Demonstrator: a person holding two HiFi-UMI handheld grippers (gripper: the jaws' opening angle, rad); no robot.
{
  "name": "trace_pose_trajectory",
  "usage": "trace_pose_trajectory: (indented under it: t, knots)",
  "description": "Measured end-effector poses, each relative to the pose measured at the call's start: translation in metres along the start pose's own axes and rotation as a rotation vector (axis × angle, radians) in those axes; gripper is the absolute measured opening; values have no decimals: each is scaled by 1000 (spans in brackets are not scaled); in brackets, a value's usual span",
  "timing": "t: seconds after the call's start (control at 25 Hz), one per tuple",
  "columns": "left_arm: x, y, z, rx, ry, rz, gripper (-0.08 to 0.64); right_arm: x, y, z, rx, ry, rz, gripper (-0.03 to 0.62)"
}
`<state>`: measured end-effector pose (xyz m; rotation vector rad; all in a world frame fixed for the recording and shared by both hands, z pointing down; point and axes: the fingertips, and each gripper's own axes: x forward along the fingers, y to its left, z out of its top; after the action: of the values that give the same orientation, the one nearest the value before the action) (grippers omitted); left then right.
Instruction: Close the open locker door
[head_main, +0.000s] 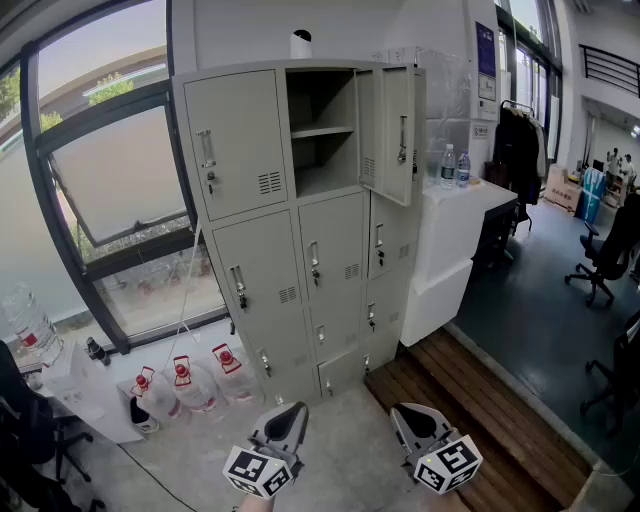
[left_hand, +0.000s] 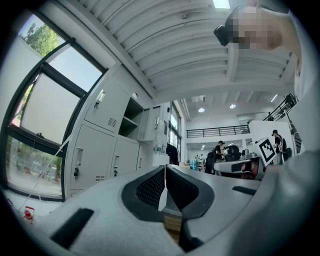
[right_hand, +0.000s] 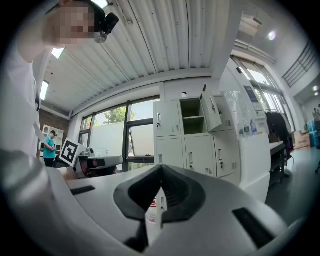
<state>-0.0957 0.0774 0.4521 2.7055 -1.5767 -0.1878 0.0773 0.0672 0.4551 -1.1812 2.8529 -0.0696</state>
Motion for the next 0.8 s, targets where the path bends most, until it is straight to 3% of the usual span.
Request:
trace_pose_trajectory:
  t: [0.44,0.8]
  knots:
    - [8,-10,0,13,18,25,12,-7,-9,2,-9,0,27,12]
    - [32,-41,-1,24,18,48,12,-29,-40,6,-21,1,47,12]
